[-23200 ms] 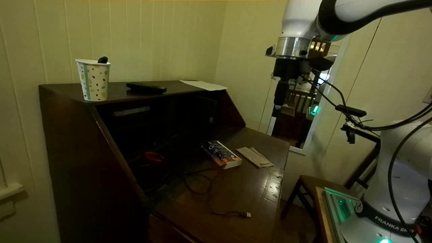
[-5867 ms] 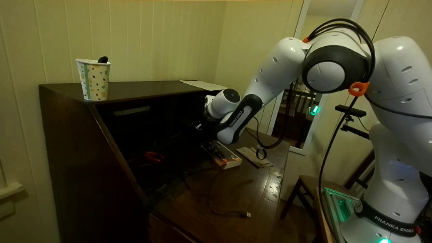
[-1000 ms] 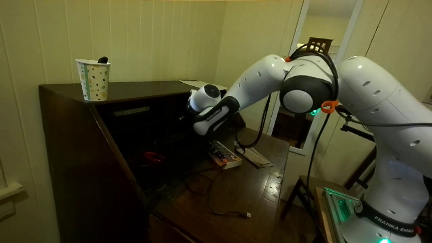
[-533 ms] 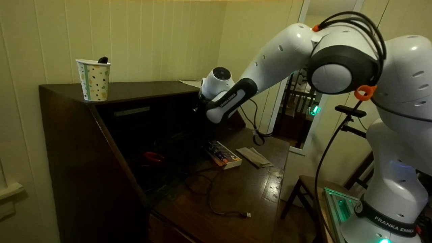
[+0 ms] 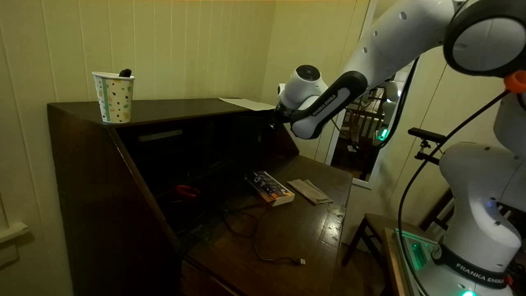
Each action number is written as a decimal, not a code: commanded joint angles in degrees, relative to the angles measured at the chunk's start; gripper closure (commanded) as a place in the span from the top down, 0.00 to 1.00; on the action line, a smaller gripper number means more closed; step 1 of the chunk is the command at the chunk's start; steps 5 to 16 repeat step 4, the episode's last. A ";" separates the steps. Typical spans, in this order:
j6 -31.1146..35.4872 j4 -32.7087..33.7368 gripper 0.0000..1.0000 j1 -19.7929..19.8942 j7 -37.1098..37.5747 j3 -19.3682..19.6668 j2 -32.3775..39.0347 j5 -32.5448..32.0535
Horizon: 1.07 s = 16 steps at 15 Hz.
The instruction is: Put the remote control on the middle shelf of the cabinet.
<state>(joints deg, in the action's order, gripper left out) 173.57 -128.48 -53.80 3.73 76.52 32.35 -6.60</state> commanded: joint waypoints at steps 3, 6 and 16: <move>0.00 -3.82 1.00 -4.58 -4.01 6.62 -5.45 -1.29; -0.01 -4.29 1.00 -5.08 -4.73 7.37 -6.61 -1.34; -0.01 -4.29 1.00 -5.08 -4.73 7.37 -6.61 -1.34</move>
